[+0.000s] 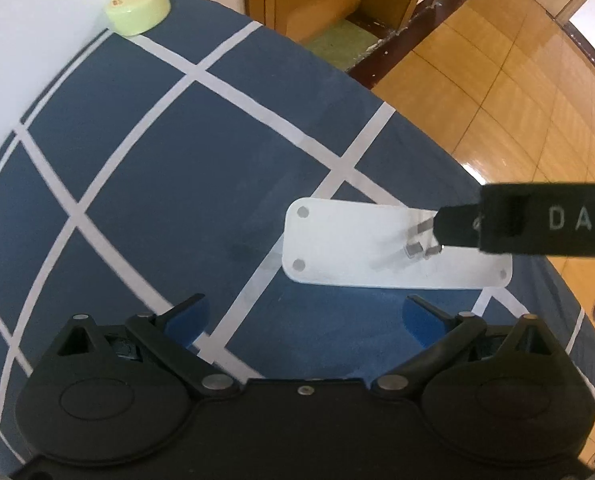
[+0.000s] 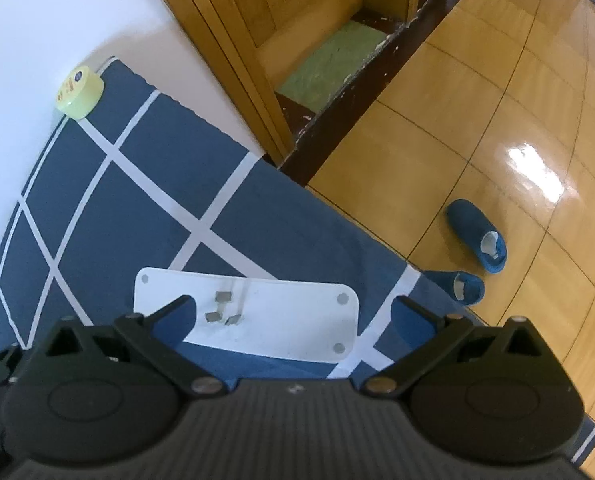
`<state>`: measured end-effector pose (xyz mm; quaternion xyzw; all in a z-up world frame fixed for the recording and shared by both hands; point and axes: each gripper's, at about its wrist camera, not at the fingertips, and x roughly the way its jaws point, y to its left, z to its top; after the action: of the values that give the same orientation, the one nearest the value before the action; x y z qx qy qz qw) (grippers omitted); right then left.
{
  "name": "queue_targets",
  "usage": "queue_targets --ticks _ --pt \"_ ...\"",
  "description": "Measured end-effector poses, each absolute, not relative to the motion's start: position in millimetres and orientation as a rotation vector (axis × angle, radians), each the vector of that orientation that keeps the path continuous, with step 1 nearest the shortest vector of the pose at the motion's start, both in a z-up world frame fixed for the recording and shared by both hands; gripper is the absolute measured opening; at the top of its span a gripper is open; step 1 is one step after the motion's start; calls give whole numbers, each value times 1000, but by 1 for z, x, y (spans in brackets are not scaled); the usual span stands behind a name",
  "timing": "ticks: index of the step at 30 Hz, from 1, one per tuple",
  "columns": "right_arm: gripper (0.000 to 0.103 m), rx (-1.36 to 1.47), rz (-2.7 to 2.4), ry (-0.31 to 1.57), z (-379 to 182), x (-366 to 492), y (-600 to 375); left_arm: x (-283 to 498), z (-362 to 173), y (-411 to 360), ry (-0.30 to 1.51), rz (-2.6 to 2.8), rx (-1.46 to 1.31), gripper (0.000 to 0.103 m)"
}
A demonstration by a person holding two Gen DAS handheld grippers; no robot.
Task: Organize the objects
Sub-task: 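Move the right tool to the white power strip on the cover, then close the right gripper on the white power strip, then lift the power strip with the right gripper and carry it over the box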
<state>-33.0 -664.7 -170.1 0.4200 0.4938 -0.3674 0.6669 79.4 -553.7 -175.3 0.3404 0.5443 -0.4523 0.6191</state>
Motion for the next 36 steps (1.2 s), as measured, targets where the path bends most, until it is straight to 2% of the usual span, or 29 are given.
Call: queue_targets --ticks 9,12,16,21,24,30,36 --pt "102 996 -825 1129 -191 -33 -672 80 -184 -573 1256 -1086 791 103" --pt "99 1010 -820 1123 -193 -33 -673 79 -186 -578 1260 -1094 790 103" --pt "88 1022 -797 1118 -195 -30 -674 80 -189 -581 1275 -1099 778 103" --pt "87 1013 -797 1118 -195 -29 -674 81 -192 -584 1290 -1105 765 102" --pt "87 1006 -795 1121 -195 -28 -673 83 -195 -586 1305 -1105 755 98" --pt "87 993 -788 1125 -195 -28 -674 85 -194 -584 1333 -1142 708 81" --pt "87 981 -780 1129 -194 -26 -674 85 -195 -582 1333 -1130 699 80"
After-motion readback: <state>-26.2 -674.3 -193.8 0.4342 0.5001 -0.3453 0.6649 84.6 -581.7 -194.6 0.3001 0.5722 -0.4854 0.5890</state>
